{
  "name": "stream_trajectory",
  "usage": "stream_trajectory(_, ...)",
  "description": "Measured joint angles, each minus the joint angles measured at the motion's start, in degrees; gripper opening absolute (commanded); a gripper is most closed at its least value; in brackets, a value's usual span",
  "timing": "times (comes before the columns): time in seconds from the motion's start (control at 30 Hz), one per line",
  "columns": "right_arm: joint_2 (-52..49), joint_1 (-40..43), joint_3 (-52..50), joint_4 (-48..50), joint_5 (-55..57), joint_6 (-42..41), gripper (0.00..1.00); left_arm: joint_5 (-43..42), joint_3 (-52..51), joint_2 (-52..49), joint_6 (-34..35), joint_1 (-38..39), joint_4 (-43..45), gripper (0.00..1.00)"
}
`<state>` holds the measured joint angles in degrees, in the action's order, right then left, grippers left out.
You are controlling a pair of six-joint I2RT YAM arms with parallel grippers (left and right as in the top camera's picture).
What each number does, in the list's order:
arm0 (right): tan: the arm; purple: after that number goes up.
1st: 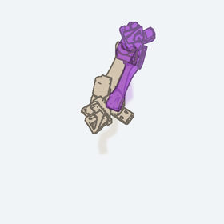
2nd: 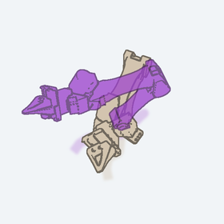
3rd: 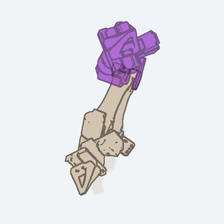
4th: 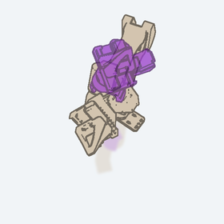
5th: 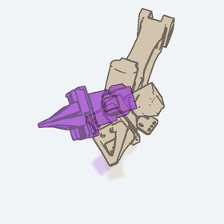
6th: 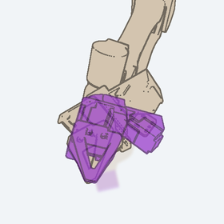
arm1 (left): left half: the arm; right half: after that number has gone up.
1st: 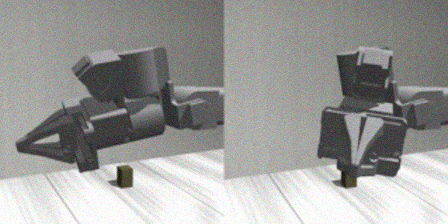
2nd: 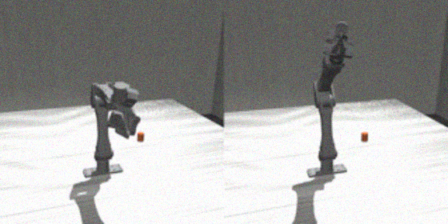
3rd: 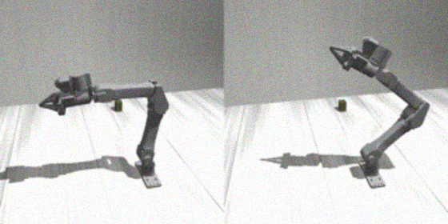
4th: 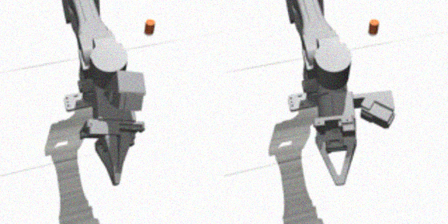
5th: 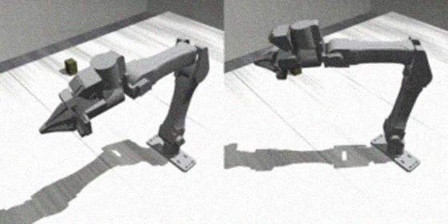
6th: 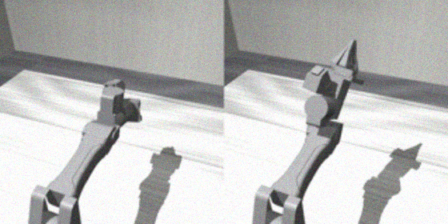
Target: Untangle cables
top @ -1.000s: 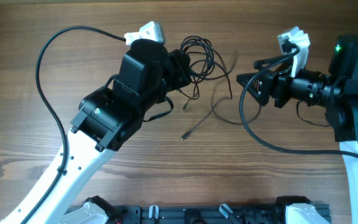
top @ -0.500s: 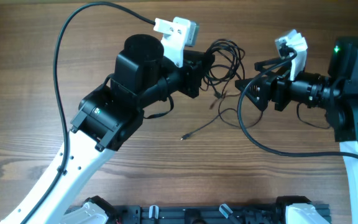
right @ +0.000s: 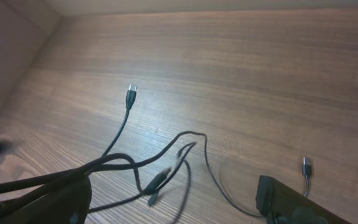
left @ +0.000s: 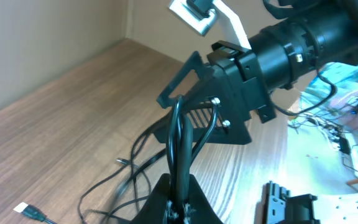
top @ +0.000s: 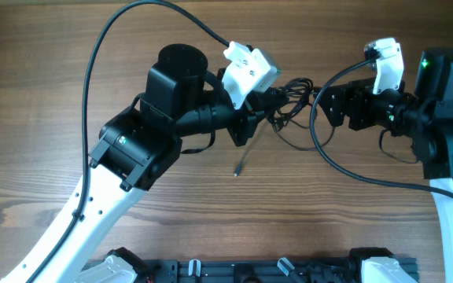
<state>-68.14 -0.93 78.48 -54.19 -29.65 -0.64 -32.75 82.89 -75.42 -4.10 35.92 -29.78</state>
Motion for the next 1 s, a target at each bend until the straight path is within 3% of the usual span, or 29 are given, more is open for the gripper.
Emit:
stream_trajectory(0.1, 0.0, 0.0, 0.0, -1.31, -0.24, -0.02, 0.86, 3.85, 0.0, 0.0, 0.74, 0.0, -0.07, 0.04)
stream_trajectory(0.3, 0.0, 0.0, 0.0, -2.82, -9.81, 5.51, 0.86, 13.25, 0.0, 0.0, 8.63, 0.0, 0.11, 0.04)
stream_trajectory(0.67, 0.0, 0.0, 0.0, -0.44, -12.35, 6.99, 0.86, 7.5, 0.0, 0.0, 12.22, 0.02, 1.6, 0.04)
stream_trajectory(0.83, 0.0, 0.0, 0.0, -0.17, -12.33, 6.88, 0.87, 7.37, 0.0, 0.0, 23.98, 1.51, 5.27, 0.04)
stream_trajectory(1.0, 0.0, 0.0, 0.0, 0.09, -12.26, 5.84, 0.87, 8.48, 0.0, 0.0, 25.9, 4.83, 6.05, 0.04)
